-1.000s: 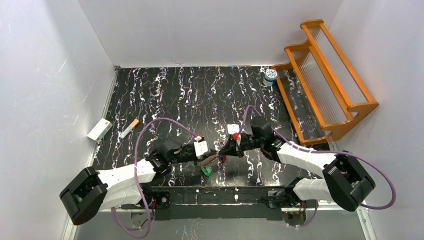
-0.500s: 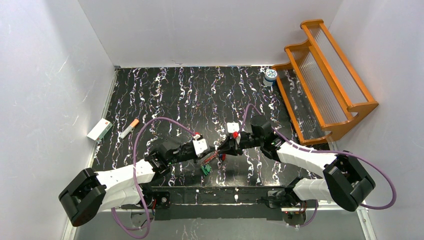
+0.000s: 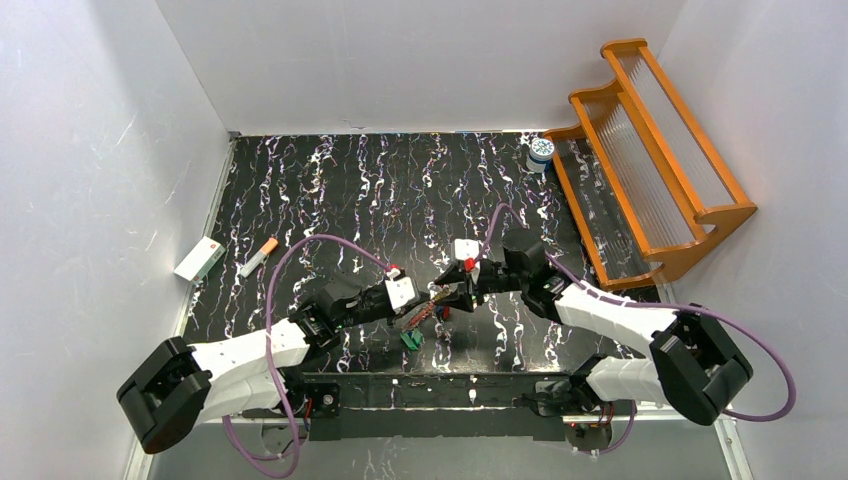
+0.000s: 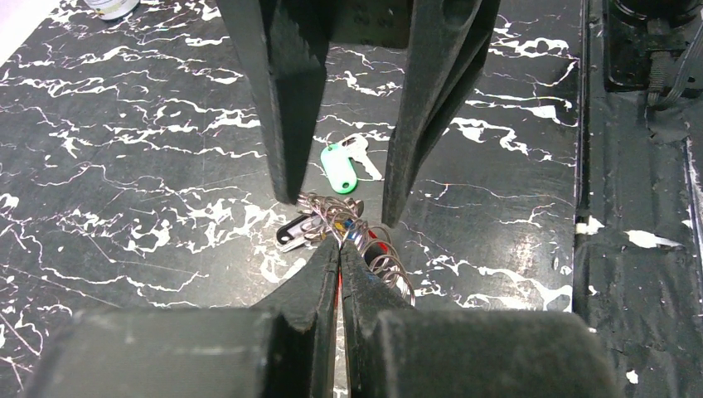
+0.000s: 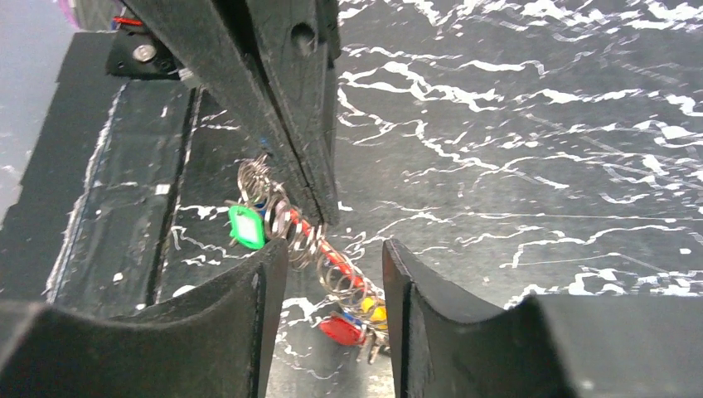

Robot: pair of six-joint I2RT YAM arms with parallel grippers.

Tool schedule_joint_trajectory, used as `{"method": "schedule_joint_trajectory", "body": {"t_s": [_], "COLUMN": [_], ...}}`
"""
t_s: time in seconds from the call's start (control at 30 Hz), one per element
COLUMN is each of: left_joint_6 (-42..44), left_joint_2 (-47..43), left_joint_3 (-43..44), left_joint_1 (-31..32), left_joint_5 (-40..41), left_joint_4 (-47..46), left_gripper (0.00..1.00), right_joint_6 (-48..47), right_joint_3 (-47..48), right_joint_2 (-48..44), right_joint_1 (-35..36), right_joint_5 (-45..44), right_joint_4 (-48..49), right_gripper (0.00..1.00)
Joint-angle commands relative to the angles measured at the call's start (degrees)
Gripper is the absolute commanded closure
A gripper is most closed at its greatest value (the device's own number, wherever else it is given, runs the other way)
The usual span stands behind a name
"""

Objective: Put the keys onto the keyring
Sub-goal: Pick up the keyring from the center of the board.

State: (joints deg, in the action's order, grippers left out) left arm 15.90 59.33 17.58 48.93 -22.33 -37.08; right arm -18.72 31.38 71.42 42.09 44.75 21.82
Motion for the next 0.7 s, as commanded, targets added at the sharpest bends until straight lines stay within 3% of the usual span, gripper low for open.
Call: {"method": "schedule_joint_trajectory", "body": {"t_s": [0.0,0.33,0.53,0.67], "left_joint_6": [1.6,7.2,10.1,10.4], "left_joint_2": [-2.5,-6.9,-13.8,-18.7], "left_joint_3": [0.4,3.1,6.5,8.6], "left_joint_1": [0.0,0.0,-0.1,0.0], "left_joint_5": [1.4,6.6,16.9,25.3], "left_joint_4": [0.0,9.5,23.0,29.9], "left_gripper": [1.0,1.0,1.0,1.0], "right_joint_6": [1.6,4.8,15.4,23.2], "right_joint_3": [-0.4,-2.3,-1.1,2.2], "right_joint_2": [-4.0,-5.5,-3.2,-0.8], "right_joint_1": [0.2,0.2,0.2,0.1], "right_joint_5": [-5.0,-10.8,-21.9,-31.0], "right_joint_4": [5.6,9.0,10.7,6.7], "right_gripper": [0.44,0.4,0.26,0.16]}}
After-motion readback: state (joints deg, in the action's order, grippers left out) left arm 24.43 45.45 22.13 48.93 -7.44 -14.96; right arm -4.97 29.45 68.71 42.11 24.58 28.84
